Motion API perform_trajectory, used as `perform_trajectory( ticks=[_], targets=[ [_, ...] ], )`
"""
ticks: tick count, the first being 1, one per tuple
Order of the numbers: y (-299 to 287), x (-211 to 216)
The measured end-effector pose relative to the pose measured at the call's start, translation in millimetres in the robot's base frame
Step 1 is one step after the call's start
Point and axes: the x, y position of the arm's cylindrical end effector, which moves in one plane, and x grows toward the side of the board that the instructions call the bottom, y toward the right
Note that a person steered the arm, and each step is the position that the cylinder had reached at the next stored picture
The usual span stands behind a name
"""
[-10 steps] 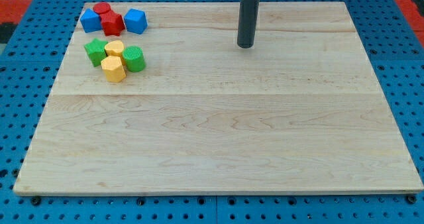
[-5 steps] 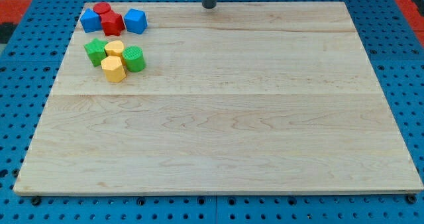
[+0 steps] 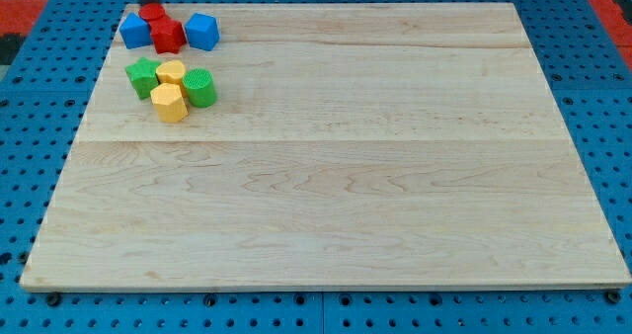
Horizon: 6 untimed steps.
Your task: Move the blue triangle to the green star
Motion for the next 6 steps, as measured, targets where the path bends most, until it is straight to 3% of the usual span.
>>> perform_trajectory(
  ticks=[2,5,6],
  targets=[
    [24,54],
    [28,102],
    [44,82]
  ],
)
